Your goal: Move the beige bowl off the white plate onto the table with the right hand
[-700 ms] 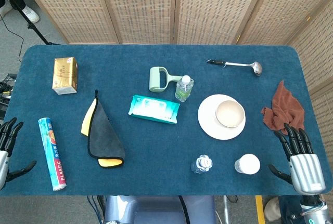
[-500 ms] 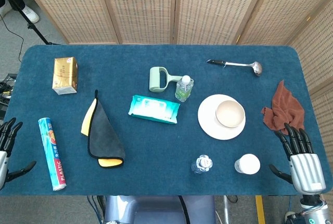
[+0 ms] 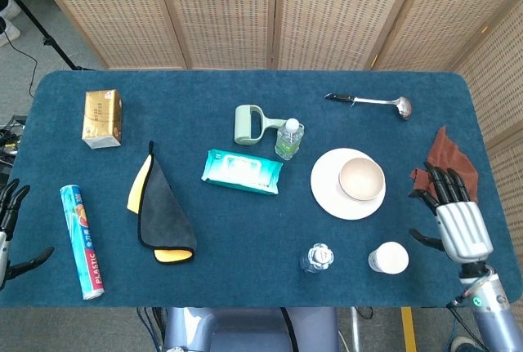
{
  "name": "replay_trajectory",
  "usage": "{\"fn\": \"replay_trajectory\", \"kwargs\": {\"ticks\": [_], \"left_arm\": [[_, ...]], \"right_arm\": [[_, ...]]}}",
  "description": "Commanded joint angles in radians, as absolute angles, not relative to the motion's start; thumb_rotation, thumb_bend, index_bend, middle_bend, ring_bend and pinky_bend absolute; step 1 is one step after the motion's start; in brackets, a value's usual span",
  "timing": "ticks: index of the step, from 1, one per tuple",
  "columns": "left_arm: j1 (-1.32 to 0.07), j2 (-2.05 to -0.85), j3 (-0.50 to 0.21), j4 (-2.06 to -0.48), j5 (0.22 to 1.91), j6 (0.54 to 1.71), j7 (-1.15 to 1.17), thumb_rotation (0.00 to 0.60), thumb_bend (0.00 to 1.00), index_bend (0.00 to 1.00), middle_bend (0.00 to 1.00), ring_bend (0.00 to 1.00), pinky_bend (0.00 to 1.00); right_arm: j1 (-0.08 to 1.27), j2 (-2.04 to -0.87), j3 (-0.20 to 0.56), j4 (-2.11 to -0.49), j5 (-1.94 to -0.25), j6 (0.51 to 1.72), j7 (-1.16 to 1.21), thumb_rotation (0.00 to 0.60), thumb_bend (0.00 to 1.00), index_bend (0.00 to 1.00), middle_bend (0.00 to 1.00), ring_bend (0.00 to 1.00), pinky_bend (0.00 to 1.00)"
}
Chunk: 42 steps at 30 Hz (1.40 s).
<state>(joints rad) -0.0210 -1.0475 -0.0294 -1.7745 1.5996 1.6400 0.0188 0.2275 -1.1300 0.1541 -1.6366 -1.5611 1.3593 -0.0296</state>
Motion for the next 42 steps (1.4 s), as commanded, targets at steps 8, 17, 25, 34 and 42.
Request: {"fn": "replay_trajectory", "kwargs": {"ticks": [8, 17, 25, 34, 42], "left_arm": [[-0.030, -1.051, -0.041, -1.782, 1.576, 1.618, 0.041, 0.600, 0.10, 0.00, 0.00, 0.00, 0.00], [-0.036, -1.055, -0.045, -1.784, 1.564, 1.602, 0.053, 0.600, 0.10, 0.00, 0.00, 0.00, 0.00], [-0.036, -1.057, -0.047, -1.785, 1.561, 1.600, 0.056, 0.600, 0.10, 0.00, 0.00, 0.00, 0.00], [-0.035, -1.058, -0.046, -1.784, 1.566, 1.601, 0.054, 0.600, 0.11, 0.00, 0.00, 0.00, 0.00], [-0.034, -1.059, -0.047, -1.784, 1.565, 1.601, 0.054, 0.600, 0.11, 0.00, 0.00, 0.00, 0.00]], "right_arm": [[0.442, -1.249, 0.213, -1.573, -1.398, 1.081, -0.113, 0.600, 0.07, 0.40, 0.01, 0.00, 0.00], [0.499, -1.329, 0.214, -1.513, -1.316, 1.020, -0.155, 0.600, 0.25, 0.48, 0.02, 0.00, 0.00], [0.513, -1.337, 0.209, -1.506, -1.286, 1.011, -0.175, 0.600, 0.28, 0.50, 0.03, 0.00, 0.00], [0.529, -1.339, 0.198, -1.489, -1.238, 0.977, -0.193, 0.600, 0.36, 0.52, 0.03, 0.00, 0.00], [0.536, -1.355, 0.183, -1.468, -1.207, 0.961, -0.201, 0.600, 0.37, 0.52, 0.03, 0.00, 0.00]]}}
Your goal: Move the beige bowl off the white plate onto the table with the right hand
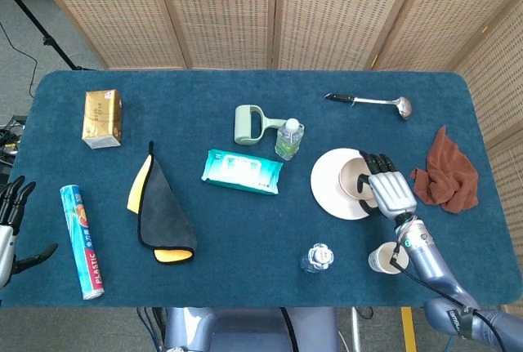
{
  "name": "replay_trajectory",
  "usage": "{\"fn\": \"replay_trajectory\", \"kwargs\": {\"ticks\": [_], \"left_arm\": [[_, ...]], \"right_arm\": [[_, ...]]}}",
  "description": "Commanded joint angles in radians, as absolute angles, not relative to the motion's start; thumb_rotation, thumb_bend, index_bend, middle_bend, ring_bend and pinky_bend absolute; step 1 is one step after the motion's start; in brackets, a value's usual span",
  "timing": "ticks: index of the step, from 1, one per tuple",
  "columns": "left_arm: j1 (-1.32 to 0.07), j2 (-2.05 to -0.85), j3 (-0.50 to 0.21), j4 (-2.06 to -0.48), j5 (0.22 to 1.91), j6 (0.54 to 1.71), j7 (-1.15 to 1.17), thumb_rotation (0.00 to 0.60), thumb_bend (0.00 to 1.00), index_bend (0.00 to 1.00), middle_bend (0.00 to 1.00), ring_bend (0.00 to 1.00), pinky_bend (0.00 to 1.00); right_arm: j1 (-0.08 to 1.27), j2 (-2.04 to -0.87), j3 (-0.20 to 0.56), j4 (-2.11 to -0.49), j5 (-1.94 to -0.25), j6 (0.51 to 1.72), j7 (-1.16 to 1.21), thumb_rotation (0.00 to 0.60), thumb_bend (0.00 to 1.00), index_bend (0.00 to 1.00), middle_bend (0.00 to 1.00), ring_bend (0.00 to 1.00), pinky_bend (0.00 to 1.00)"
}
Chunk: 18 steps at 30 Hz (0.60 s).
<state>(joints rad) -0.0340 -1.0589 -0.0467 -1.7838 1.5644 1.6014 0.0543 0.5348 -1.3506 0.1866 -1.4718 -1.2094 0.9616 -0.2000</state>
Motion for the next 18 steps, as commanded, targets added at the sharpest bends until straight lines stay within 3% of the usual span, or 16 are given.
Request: {"fn": "replay_trajectory", "kwargs": {"ticks": [1, 18], "left_arm": [[-0.034, -1.059, -0.047, -1.784, 1.565, 1.602, 0.053, 0.600, 0.11, 0.00, 0.00, 0.00, 0.00], [-0.031, -1.056, -0.048, -1.781, 1.563, 1.604, 0.042, 0.600, 0.11, 0.00, 0.00, 0.00, 0.00]], "right_arm": [[0.536, -1.357, 0.182, -1.466, -1.205, 0.961, -0.201, 0.600, 0.37, 0.52, 0.03, 0.00, 0.00], [0.550, -1.396, 0.170, -1.416, -1.169, 0.948, -0.197, 0.600, 0.41, 0.52, 0.03, 0.00, 0.00]]}}
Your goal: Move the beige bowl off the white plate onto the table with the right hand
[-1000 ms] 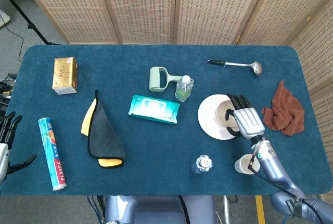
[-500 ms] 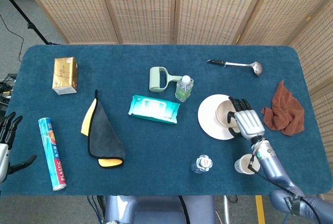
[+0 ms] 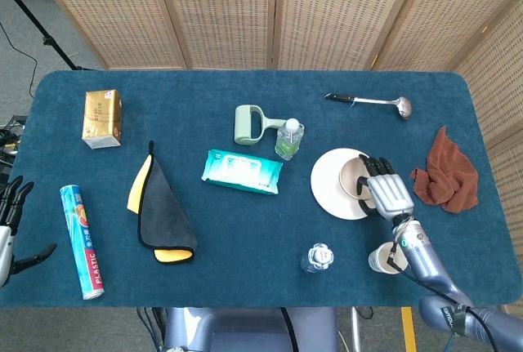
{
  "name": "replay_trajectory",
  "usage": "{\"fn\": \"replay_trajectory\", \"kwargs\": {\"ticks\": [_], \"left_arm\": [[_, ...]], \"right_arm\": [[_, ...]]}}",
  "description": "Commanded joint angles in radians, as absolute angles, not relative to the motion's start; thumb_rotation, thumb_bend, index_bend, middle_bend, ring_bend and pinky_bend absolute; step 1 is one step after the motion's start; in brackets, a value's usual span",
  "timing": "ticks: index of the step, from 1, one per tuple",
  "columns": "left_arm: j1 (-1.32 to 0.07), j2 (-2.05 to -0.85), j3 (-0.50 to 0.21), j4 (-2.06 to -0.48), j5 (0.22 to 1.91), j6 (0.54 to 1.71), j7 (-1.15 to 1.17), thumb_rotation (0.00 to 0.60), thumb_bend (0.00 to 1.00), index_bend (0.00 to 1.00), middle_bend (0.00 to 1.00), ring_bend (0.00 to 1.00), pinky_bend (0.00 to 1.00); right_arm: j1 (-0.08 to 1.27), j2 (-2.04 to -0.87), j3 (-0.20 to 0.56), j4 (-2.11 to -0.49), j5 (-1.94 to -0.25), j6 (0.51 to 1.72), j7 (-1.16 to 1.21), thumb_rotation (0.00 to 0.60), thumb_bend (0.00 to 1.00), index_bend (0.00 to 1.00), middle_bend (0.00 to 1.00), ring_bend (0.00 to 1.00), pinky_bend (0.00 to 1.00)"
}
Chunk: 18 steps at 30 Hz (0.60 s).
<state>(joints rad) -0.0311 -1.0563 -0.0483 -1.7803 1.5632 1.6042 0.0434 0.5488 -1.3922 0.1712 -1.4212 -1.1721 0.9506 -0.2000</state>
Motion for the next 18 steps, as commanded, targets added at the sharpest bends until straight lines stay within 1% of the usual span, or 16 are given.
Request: {"fn": "replay_trajectory", "kwargs": {"ticks": [1, 6, 11, 16, 18], "left_arm": [[-0.031, -1.056, -0.049, -1.780, 1.562, 1.603, 0.041, 0.600, 0.11, 0.00, 0.00, 0.00, 0.00], [-0.033, -1.056, -0.049, -1.780, 1.561, 1.599, 0.043, 0.600, 0.11, 0.00, 0.00, 0.00, 0.00], [-0.032, -1.057, -0.048, -1.779, 1.562, 1.600, 0.043, 0.600, 0.11, 0.00, 0.00, 0.00, 0.00], [-0.032, -1.058, -0.047, -1.779, 1.561, 1.598, 0.045, 0.600, 0.11, 0.00, 0.00, 0.00, 0.00], [-0.032, -1.059, -0.047, -1.779, 1.563, 1.598, 0.046, 0.600, 0.11, 0.00, 0.00, 0.00, 0.00]], "right_arm": [[0.551, -1.398, 0.170, -1.414, -1.168, 0.947, -0.194, 0.600, 0.41, 0.52, 0.03, 0.00, 0.00], [0.554, -1.407, 0.167, -1.402, -1.167, 0.943, -0.187, 0.600, 0.43, 0.55, 0.03, 0.00, 0.00], [0.555, -1.419, 0.166, -1.389, -1.178, 0.954, -0.173, 0.600, 0.44, 0.63, 0.04, 0.00, 0.00], [0.555, -1.425, 0.165, -1.379, -1.188, 0.963, -0.162, 0.600, 0.47, 0.65, 0.05, 0.00, 0.00], [0.555, -1.425, 0.165, -1.378, -1.193, 0.969, -0.160, 0.600, 0.49, 0.66, 0.05, 0.00, 0.00]]}}
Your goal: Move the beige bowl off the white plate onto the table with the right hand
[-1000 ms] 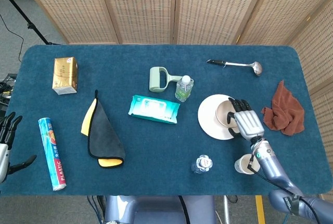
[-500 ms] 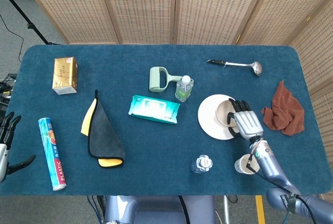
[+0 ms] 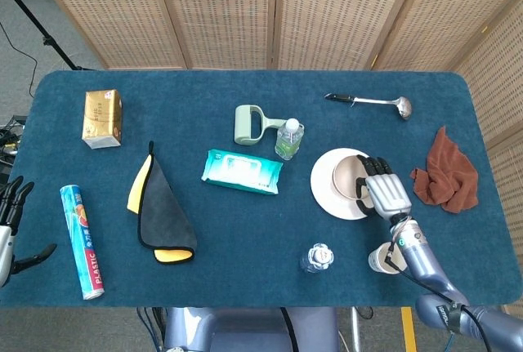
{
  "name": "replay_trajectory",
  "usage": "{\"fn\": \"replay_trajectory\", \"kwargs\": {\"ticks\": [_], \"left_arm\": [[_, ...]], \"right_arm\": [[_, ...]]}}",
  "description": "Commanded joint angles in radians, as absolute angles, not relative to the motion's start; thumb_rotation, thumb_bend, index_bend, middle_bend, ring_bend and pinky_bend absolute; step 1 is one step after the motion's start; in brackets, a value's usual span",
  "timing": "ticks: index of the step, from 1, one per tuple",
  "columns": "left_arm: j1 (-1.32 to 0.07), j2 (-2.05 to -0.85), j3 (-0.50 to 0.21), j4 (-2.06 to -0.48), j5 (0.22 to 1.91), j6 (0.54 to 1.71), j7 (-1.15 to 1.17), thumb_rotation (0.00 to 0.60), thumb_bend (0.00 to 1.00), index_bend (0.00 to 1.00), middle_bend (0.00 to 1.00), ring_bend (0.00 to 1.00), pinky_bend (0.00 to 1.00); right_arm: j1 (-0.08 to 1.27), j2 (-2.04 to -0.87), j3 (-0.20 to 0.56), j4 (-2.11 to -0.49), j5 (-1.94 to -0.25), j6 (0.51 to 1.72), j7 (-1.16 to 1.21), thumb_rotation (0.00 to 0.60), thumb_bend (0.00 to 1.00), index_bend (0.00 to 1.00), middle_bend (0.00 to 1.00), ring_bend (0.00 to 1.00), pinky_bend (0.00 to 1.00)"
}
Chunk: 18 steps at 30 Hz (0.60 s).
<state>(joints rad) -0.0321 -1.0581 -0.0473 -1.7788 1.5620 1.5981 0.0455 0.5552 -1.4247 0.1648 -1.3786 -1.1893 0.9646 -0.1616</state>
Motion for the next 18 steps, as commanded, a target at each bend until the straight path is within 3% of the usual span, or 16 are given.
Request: {"fn": "replay_trajectory", "kwargs": {"ticks": [1, 11, 18], "left_arm": [[-0.032, -1.059, -0.047, -1.779, 1.563, 1.598, 0.046, 0.600, 0.11, 0.00, 0.00, 0.00, 0.00], [-0.031, -1.056, -0.046, -1.779, 1.563, 1.598, 0.039, 0.600, 0.11, 0.00, 0.00, 0.00, 0.00], [-0.030, -1.055, -0.042, -1.778, 1.568, 1.597, 0.035, 0.600, 0.11, 0.00, 0.00, 0.00, 0.00]], "right_arm": [[0.555, -1.425, 0.166, -1.380, -1.195, 0.973, -0.158, 0.600, 0.50, 0.66, 0.05, 0.00, 0.00], [0.550, -1.362, 0.184, -1.469, -1.209, 1.017, -0.169, 0.600, 0.55, 0.67, 0.05, 0.00, 0.00], [0.526, -1.248, 0.167, -1.591, -1.246, 1.052, -0.204, 0.600, 0.57, 0.67, 0.05, 0.00, 0.00]]}}
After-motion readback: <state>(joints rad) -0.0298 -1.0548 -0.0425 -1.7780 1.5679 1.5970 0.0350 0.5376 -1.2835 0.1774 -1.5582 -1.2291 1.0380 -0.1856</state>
